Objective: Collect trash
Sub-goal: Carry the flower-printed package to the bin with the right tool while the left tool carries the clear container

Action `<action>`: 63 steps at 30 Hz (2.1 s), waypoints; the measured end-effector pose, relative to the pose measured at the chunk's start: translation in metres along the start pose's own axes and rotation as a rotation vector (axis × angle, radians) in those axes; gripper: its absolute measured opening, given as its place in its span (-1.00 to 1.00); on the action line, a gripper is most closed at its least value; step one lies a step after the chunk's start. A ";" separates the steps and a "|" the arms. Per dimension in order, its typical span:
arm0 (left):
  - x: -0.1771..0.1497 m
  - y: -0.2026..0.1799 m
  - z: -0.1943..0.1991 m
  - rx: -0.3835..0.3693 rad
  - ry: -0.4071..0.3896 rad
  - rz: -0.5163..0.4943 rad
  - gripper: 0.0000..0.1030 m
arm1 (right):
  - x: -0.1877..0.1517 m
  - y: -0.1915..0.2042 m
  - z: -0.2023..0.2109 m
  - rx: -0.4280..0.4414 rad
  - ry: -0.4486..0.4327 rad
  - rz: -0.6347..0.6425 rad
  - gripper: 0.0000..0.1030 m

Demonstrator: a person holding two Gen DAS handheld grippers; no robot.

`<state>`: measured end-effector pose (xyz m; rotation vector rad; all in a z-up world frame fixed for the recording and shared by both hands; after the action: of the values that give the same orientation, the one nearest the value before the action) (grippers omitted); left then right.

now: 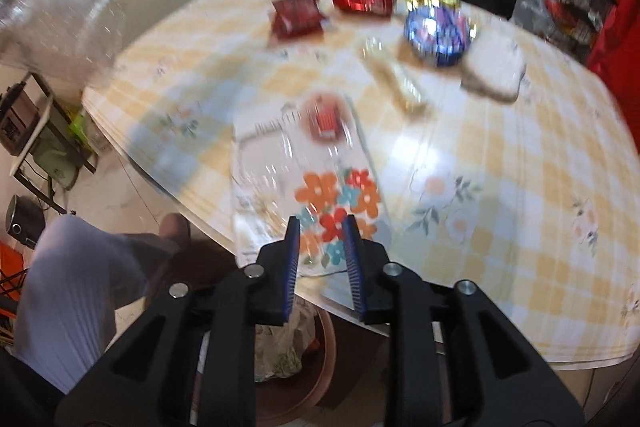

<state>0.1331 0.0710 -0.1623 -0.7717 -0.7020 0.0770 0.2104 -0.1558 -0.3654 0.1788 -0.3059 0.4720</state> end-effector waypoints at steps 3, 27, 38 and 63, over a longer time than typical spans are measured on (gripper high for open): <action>-0.001 0.005 -0.006 0.004 0.009 0.009 -0.88 | 0.011 0.001 -0.005 0.015 -0.035 -0.009 0.52; -0.006 0.013 -0.012 0.000 0.021 0.039 -0.88 | 0.025 0.038 0.040 0.084 -0.152 0.088 0.15; -0.028 -0.022 0.011 -0.020 0.007 -0.013 -0.87 | -0.039 0.076 0.096 0.106 -0.196 0.084 0.15; -0.104 -0.051 -0.017 -0.069 0.202 -0.021 -0.87 | -0.067 0.026 0.148 0.060 -0.371 -0.164 0.89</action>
<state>0.0543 -0.0087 -0.1949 -0.8253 -0.5226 -0.0438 0.1050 -0.1963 -0.2464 0.3483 -0.6351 0.2828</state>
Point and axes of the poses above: each gripper's, at about its wrist camera, not at the fingertips, and z roughly against the way its jaws point, y to its left, x to its top, the point moved 10 cm from there along -z, roughly the way its jaws point, and after that the axes turned 12 degrees about y, right-handed, at the moved point
